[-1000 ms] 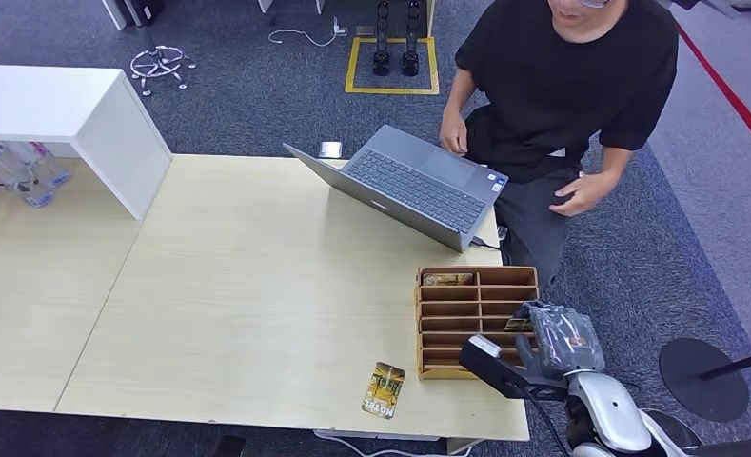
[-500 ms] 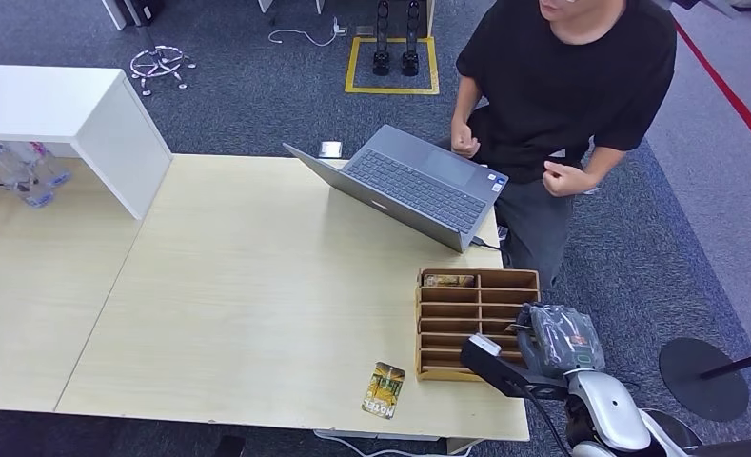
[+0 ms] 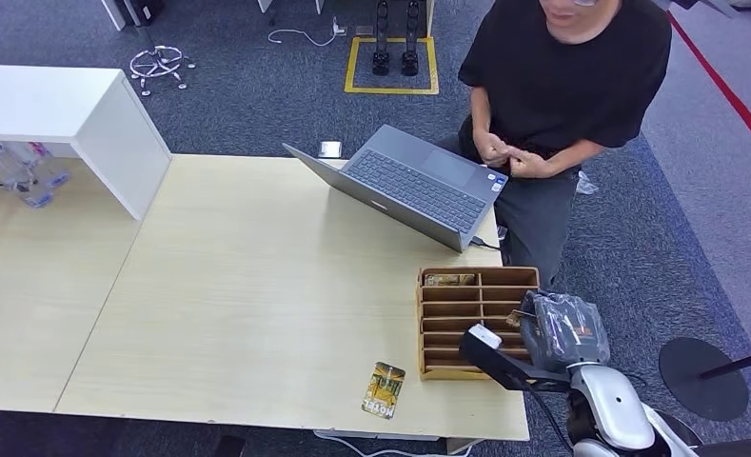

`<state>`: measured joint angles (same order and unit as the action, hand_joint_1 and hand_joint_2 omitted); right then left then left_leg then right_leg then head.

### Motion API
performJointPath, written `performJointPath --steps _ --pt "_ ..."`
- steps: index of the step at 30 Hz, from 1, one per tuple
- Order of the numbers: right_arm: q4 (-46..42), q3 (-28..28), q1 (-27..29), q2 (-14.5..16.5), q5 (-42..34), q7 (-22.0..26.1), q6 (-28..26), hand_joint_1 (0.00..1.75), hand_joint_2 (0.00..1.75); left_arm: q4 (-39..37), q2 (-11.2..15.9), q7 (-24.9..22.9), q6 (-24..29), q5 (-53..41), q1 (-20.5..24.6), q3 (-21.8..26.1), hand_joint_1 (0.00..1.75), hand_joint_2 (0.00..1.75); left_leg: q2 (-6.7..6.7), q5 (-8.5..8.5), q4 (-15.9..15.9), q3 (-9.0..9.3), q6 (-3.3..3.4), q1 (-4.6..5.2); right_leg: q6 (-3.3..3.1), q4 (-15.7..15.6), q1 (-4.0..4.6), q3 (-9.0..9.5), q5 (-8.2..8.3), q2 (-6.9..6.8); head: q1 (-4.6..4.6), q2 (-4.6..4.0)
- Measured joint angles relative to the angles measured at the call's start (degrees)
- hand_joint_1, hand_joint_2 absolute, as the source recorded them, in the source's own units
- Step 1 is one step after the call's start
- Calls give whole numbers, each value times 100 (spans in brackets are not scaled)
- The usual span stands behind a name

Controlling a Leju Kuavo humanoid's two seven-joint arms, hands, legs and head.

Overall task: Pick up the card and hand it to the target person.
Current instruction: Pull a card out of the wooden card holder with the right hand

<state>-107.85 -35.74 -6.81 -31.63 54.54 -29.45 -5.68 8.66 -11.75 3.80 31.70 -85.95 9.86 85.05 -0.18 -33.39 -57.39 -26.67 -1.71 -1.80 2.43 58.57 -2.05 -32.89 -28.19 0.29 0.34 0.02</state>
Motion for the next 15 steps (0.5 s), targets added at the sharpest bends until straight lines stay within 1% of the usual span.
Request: performJointPath --steps 6,12,15 --pt "-672 140 -194 -45 5 -19 306 147 175 0 5 -7 5 7 -2 0 0 0 0 0 0 1 0 0 0 0 0 1 0 0 0 0" --pt "-1189 288 -387 -120 -4 -52 482 156 175 0 8 -2 10 7 -3 0 0 0 0 0 -1 2 0 0 0 0 0 0 0 0 0 0" --pt "-1316 416 -430 -167 -41 -98 484 151 175 0 8 1 10 7 -4 0 0 0 0 0 -1 3 0 0 0 0 0 0 0 -1 1 0"
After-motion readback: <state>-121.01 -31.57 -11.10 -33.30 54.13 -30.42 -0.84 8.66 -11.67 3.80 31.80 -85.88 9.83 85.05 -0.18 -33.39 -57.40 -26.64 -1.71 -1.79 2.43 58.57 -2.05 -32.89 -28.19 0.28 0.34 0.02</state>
